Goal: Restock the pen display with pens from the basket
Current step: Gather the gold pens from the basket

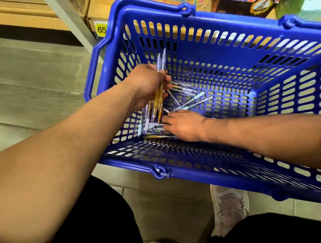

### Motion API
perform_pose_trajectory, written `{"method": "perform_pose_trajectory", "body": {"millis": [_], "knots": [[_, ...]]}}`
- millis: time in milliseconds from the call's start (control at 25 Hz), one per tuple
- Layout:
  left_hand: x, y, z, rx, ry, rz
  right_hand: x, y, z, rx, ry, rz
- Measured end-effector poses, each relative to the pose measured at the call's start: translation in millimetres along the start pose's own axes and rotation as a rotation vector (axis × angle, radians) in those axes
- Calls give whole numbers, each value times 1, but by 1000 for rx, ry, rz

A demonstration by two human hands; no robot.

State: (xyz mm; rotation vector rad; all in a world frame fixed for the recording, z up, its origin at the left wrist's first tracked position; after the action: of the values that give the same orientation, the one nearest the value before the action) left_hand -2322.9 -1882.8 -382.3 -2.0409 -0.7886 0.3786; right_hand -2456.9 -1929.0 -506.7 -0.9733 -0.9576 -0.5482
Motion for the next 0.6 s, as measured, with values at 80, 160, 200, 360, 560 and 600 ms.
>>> {"method": "perform_pose_trajectory", "body": {"millis": [80,160,200,360,560,600], "knots": [[-2,0,0,10,-3,7,-4,-18,-17,1,-10,41],[-3,0,-2,16,-16,18,-6,-38,-32,4,12,107],[-3,1,-2,19,-28,21,-7,-48,-38,-15,32,146],[-7,3,-3,18,-39,25,-6,-66,-42,-121,43,109],[-3,8,1,66,-48,56,-12,-30,5,-89,174,114],[-2,8,1,69,-62,64,-14,-26,11,-89,179,104]]}}
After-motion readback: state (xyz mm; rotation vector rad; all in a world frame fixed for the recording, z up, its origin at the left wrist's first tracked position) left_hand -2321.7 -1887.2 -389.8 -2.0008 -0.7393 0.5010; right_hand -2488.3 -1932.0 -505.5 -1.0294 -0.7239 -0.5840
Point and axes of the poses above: each hand's wrist, its own y-axis towards the middle knuckle, its own x-axis out of the back of the hand, z = x × y, the point moved 3 cm from there along y, towards the middle knuckle, and after that the axes turned 11 degrees about x, right-handed, at the moved point
